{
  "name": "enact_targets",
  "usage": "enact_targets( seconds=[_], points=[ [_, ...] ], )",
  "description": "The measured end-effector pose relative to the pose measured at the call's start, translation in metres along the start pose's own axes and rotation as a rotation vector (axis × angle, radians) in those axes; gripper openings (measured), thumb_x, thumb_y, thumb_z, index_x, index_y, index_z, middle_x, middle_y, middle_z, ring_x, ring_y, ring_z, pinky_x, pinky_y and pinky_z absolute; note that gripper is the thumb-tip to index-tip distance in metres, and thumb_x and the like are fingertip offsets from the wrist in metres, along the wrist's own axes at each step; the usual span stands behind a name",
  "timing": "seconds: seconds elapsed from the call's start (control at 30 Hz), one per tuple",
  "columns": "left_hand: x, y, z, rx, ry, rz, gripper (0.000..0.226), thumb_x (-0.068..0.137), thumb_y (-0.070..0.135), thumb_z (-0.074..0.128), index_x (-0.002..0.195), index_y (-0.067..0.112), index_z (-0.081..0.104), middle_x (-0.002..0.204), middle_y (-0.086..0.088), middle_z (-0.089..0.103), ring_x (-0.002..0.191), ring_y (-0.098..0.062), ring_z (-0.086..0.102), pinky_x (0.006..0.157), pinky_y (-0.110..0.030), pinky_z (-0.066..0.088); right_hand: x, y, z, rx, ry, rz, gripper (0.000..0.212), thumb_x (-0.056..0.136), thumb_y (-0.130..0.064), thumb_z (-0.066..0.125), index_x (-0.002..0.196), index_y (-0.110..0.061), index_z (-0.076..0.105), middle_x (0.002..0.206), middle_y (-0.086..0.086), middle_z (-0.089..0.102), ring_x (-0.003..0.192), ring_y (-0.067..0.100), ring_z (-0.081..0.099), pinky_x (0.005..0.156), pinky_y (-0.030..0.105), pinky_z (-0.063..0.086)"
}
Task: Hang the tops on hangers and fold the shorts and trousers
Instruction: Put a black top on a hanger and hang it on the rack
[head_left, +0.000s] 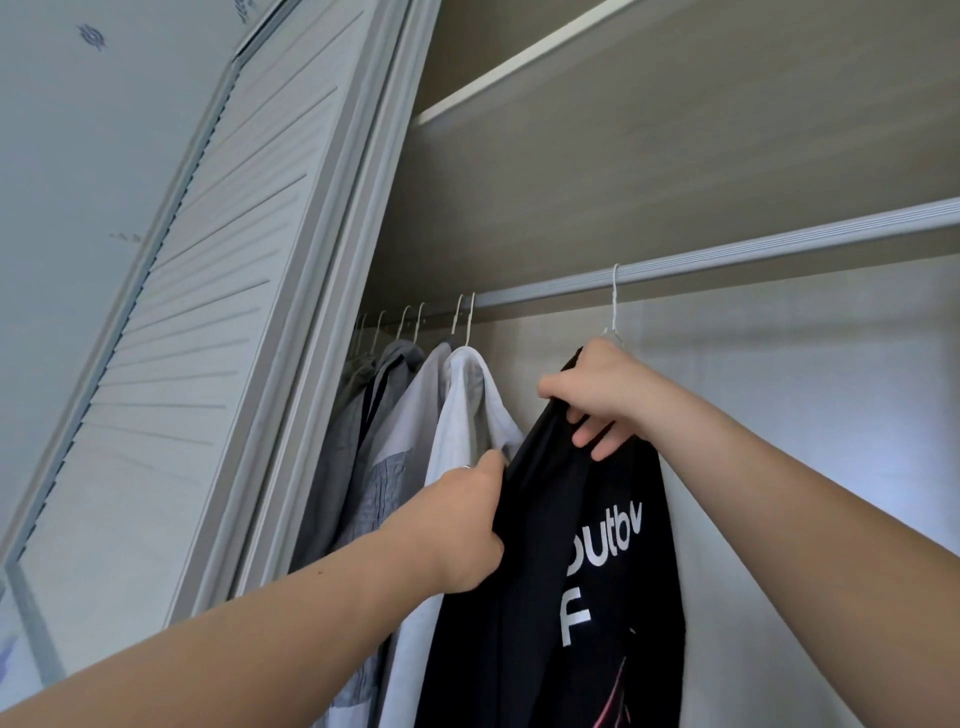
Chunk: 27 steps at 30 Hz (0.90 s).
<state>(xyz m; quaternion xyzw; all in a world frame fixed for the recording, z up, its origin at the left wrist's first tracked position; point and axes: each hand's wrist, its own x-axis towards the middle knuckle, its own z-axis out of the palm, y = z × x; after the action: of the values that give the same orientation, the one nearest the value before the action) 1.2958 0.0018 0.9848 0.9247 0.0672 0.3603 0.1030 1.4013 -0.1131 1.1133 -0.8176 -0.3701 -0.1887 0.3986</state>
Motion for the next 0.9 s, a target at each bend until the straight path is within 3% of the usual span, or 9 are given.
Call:
enact_targets(
  seconds=[0.1, 0.2, 0.27, 0.3, 0.47, 0.57, 0.67, 0.8, 0.9],
  points=[
    [-0.007, -0.004, 0.0, 0.035, -0.036, -0.032, 0.023, 0.085, 0.004, 0.052, 0.099, 0.015, 0.037, 0.094, -0.009, 0.056, 0.076, -0.028, 0.058, 0.068, -0.043, 0.053, -0.004, -0.007, 0.006, -0.073, 0.012, 0.016, 0.034, 0.088, -0.018, 0.056, 0.114, 0.003, 0.046, 0.09, 0.025, 0.069, 0.07, 0.04, 0.074, 0.065, 0.057, 0.061],
    [-0.011, -0.008, -0.004, 0.088, -0.038, -0.05, 0.024, 0.085, 0.004, 0.051, 0.1, 0.015, 0.036, 0.09, -0.007, 0.054, 0.074, -0.026, 0.057, 0.062, -0.041, 0.049, -0.003, -0.011, 0.011, -0.041, 0.019, -0.022, 0.02, 0.09, -0.008, 0.052, 0.104, 0.005, 0.047, 0.086, 0.03, 0.069, 0.071, 0.043, 0.073, 0.071, 0.054, 0.062],
    [-0.013, -0.01, -0.008, 0.121, -0.039, -0.058, 0.025, 0.085, 0.002, 0.05, 0.098, 0.016, 0.034, 0.087, -0.005, 0.052, 0.069, -0.022, 0.052, 0.056, -0.035, 0.043, 0.001, -0.012, 0.015, -0.021, 0.012, -0.076, 0.007, 0.091, -0.003, 0.052, 0.085, 0.0, 0.052, 0.081, 0.023, 0.067, 0.063, 0.035, 0.07, 0.066, 0.045, 0.064],
    [-0.015, -0.012, -0.009, 0.136, -0.041, -0.065, 0.026, 0.085, 0.0, 0.049, 0.098, 0.017, 0.034, 0.086, -0.005, 0.051, 0.067, -0.021, 0.051, 0.055, -0.034, 0.041, 0.005, -0.012, 0.018, -0.016, 0.013, -0.097, 0.015, 0.092, -0.001, 0.052, 0.078, -0.004, 0.052, 0.078, 0.019, 0.066, 0.059, 0.031, 0.068, 0.06, 0.039, 0.063],
    [-0.022, -0.018, -0.021, 0.165, -0.029, -0.103, 0.03, 0.085, -0.003, 0.048, 0.102, 0.018, 0.034, 0.091, -0.006, 0.052, 0.07, -0.022, 0.052, 0.056, -0.034, 0.041, 0.027, -0.018, 0.034, -0.046, -0.018, -0.139, 0.023, 0.093, 0.002, 0.05, 0.072, -0.008, 0.05, 0.075, 0.016, 0.063, 0.058, 0.029, 0.067, 0.048, 0.032, 0.059],
    [-0.028, -0.022, -0.025, 0.198, -0.02, -0.114, 0.03, 0.085, -0.004, 0.047, 0.104, 0.017, 0.036, 0.092, -0.007, 0.054, 0.074, -0.026, 0.057, 0.059, -0.038, 0.044, 0.037, -0.02, 0.037, -0.101, 0.03, -0.152, 0.028, 0.093, 0.001, 0.051, 0.069, -0.012, 0.044, 0.071, 0.011, 0.057, 0.072, 0.025, 0.071, 0.047, 0.03, 0.058],
    [-0.031, -0.026, -0.029, 0.218, -0.01, -0.139, 0.029, 0.085, -0.005, 0.046, 0.103, 0.016, 0.037, 0.093, -0.009, 0.056, 0.082, -0.03, 0.062, 0.066, -0.043, 0.05, 0.044, -0.024, 0.035, -0.158, 0.063, -0.16, 0.031, 0.094, 0.001, 0.051, 0.068, -0.013, 0.041, 0.082, 0.011, 0.059, 0.087, 0.033, 0.072, 0.062, 0.036, 0.059],
    [-0.028, -0.026, -0.034, 0.234, -0.009, -0.153, 0.026, 0.086, -0.002, 0.047, 0.102, 0.016, 0.038, 0.093, -0.006, 0.051, 0.08, -0.029, 0.059, 0.064, -0.041, 0.047, 0.043, -0.032, 0.032, -0.316, -0.058, -0.037, 0.029, 0.101, -0.002, 0.04, 0.078, -0.002, 0.058, 0.076, 0.019, 0.069, 0.074, 0.031, 0.073, 0.071, 0.039, 0.059],
    [-0.028, -0.026, -0.034, 0.241, -0.013, -0.149, 0.025, 0.085, -0.002, 0.046, 0.103, 0.014, 0.04, 0.09, -0.006, 0.051, 0.08, -0.029, 0.06, 0.061, -0.038, 0.045, 0.043, -0.025, 0.033, -0.218, -0.097, -0.065, 0.021, 0.099, 0.001, 0.04, 0.088, 0.002, 0.058, 0.08, 0.025, 0.068, 0.085, 0.04, 0.073, 0.069, 0.043, 0.061]
  ],
)
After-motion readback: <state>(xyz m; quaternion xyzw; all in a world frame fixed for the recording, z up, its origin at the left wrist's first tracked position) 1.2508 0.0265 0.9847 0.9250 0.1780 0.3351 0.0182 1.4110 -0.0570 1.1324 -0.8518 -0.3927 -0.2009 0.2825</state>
